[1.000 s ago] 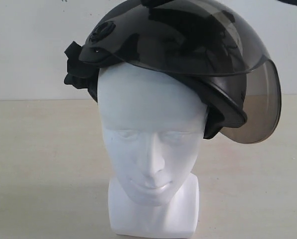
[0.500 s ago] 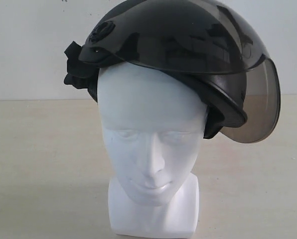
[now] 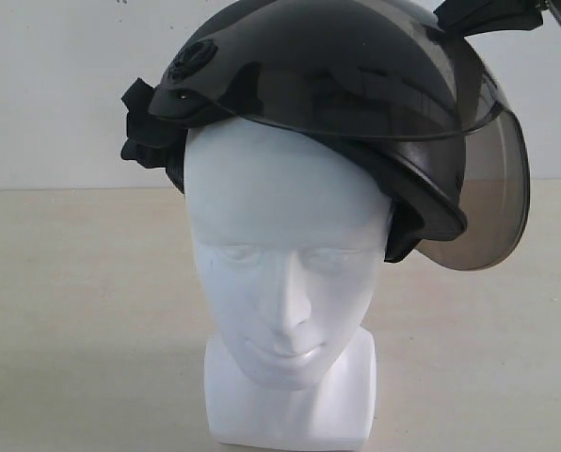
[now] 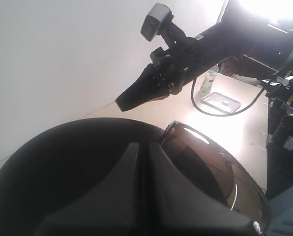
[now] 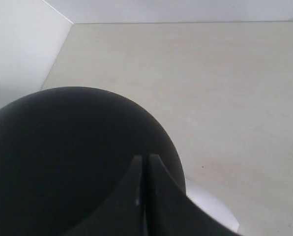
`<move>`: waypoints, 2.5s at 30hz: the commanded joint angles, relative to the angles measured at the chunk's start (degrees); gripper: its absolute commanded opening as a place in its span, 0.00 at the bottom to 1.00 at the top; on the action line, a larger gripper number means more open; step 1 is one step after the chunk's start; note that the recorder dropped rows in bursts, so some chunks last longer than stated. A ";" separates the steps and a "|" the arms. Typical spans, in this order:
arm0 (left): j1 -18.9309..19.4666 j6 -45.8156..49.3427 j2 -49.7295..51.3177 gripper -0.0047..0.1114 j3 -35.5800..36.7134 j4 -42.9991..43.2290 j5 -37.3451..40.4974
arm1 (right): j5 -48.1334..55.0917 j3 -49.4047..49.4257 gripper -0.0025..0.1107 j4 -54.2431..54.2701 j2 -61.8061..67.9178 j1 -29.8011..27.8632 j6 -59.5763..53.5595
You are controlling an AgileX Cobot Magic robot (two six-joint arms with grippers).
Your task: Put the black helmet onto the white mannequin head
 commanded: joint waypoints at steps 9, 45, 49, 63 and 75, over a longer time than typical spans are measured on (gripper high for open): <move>0.07 -0.57 -0.04 0.08 -0.46 0.35 -0.35 | 0.13 1.22 0.02 -3.83 -3.46 3.38 1.29; 0.07 -1.32 -0.40 0.08 -0.46 1.01 -0.79 | 0.13 6.27 0.02 -13.80 -16.53 15.47 9.78; 0.07 -1.32 -1.05 0.08 -0.73 1.01 -0.55 | 0.13 6.27 0.02 -11.75 -16.97 7.92 10.14; 0.07 -5.23 -1.28 0.08 -2.54 1.59 -0.27 | 0.13 6.31 0.02 -8.11 -10.97 -4.60 9.46; 0.07 -7.02 -0.42 0.08 -5.17 1.59 1.07 | -4.11 26.60 0.02 -2.99 -4.00 -5.93 0.42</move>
